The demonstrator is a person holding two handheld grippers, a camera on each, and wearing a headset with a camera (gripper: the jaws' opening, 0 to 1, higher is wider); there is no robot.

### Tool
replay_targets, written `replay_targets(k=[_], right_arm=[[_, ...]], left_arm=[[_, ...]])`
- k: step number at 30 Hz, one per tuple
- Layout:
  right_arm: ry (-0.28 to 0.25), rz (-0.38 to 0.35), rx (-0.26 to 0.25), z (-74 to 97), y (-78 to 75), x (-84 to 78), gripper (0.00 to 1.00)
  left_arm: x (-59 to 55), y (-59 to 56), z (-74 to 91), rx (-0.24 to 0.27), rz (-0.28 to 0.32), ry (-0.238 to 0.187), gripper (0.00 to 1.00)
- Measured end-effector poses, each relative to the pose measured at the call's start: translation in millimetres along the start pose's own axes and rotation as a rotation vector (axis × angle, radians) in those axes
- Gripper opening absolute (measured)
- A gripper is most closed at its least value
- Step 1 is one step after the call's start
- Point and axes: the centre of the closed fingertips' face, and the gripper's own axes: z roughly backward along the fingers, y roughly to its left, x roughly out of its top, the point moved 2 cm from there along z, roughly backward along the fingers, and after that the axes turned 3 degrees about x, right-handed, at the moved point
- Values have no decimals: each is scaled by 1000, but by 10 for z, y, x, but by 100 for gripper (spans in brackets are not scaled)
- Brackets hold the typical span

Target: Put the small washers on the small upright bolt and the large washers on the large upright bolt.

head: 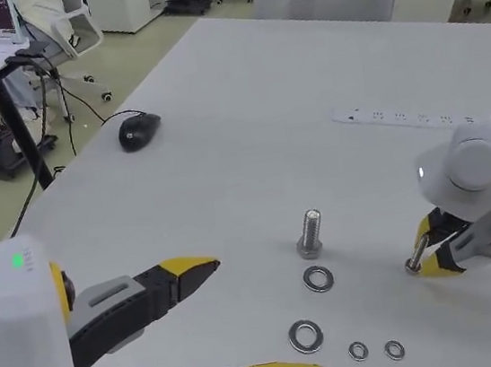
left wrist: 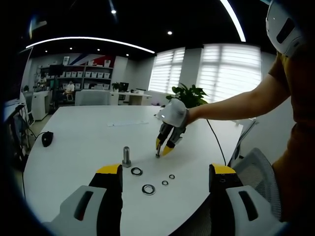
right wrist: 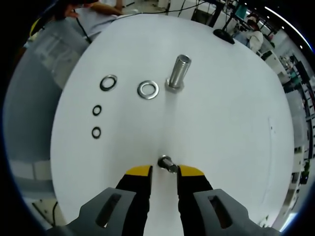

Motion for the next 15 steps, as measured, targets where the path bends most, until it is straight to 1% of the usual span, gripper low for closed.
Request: replay_targets(k=[2, 7, 8, 9, 12, 15], right_arm=[[0, -9, -3, 38, 33, -15, 20], [2, -30, 1, 131, 201, -44, 19], [1, -32, 5, 138, 230, -44, 19], [3, -44, 20, 141, 281, -49, 19], [5, -37, 17, 147, 339, -47, 19], [-8, -37, 29, 140, 421, -6, 19]], left_arm=[[17, 2, 6, 1, -5, -3, 71], [60, -26, 17, -4, -18, -15, 71], [65, -34, 17, -6, -20, -16, 71], [68, -50, 19, -9, -23, -15, 71], [82, -93, 31, -16, -32, -19, 71], [81, -118, 46, -18, -36, -19, 71]])
